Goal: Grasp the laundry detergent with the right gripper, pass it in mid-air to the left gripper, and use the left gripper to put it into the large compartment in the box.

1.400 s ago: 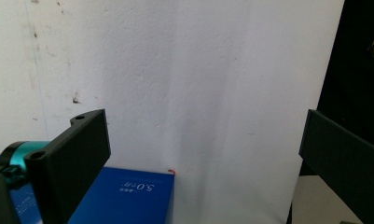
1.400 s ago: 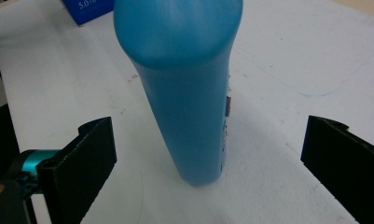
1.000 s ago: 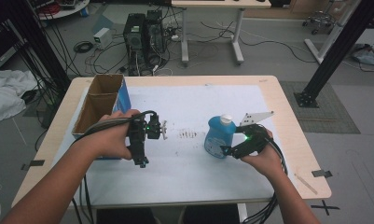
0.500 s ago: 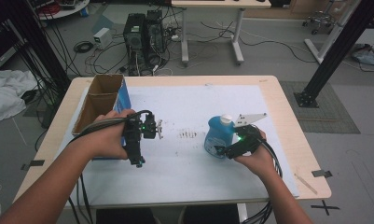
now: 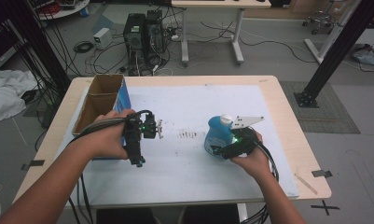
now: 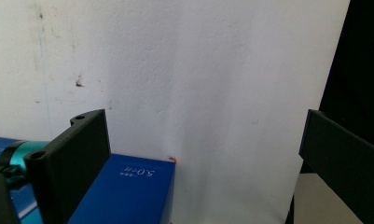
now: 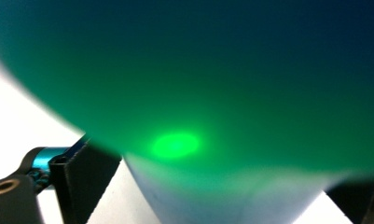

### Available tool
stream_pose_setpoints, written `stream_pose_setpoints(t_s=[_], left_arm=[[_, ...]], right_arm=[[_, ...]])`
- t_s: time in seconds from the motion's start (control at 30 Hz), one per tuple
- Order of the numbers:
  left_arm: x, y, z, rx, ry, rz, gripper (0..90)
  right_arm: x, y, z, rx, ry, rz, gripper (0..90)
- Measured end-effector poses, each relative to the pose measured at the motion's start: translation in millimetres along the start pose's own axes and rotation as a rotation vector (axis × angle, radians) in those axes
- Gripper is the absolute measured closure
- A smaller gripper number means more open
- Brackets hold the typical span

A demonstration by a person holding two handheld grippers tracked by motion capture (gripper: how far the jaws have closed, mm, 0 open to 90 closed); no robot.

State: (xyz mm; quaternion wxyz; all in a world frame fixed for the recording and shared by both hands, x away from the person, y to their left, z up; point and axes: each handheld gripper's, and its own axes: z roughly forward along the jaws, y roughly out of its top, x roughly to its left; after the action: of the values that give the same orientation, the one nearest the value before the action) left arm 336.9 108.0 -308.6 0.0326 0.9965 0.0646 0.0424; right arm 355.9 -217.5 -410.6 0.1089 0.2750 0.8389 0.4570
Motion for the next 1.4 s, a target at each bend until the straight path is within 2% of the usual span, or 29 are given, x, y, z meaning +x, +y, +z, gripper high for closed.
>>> stream_pose_setpoints(t_s=[0.07, 0.33, 0.5, 0.63, 0.97, 1.3, 1.4], left_arm=[[0.3, -0.7, -0.4, 0.004, 0.001, -0.002, 1.9], [1.4, -1.7, -0.1, 0.001, 0.004, -0.005, 1.9], [1.3, -1.0, 0.2, 0.002, 0.006, -0.004, 1.9], [1.7, -1.0, -0.2, 0.001, 0.007, -0.008, 1.9], [2.2, -0.6, -0.5, 0.001, 0.007, -0.007, 1.9], [2.8, -1.5, -0.6, 0.004, 0.006, -0.009, 1.9], [2.8, -1.7, -0.6, 0.003, 0.006, -0.01, 1.9]], right_arm=[[0.3, 0.0, 0.4, -0.016, -0.003, 0.001, 14.0], [-0.3, -0.9, 0.5, -0.023, -0.01, 0.001, 14.3], [0.6, -1.2, 0.2, -0.026, -0.019, 0.002, 17.0], [1.1, -0.5, -0.8, -0.046, -0.026, 0.0, 23.4], [2.1, -0.6, -1.7, -0.048, -0.029, -0.014, 25.2], [3.8, -1.2, -0.9, -0.052, -0.039, -0.025, 33.2], [4.1, -1.1, -0.7, -0.054, -0.045, -0.026, 33.2]])
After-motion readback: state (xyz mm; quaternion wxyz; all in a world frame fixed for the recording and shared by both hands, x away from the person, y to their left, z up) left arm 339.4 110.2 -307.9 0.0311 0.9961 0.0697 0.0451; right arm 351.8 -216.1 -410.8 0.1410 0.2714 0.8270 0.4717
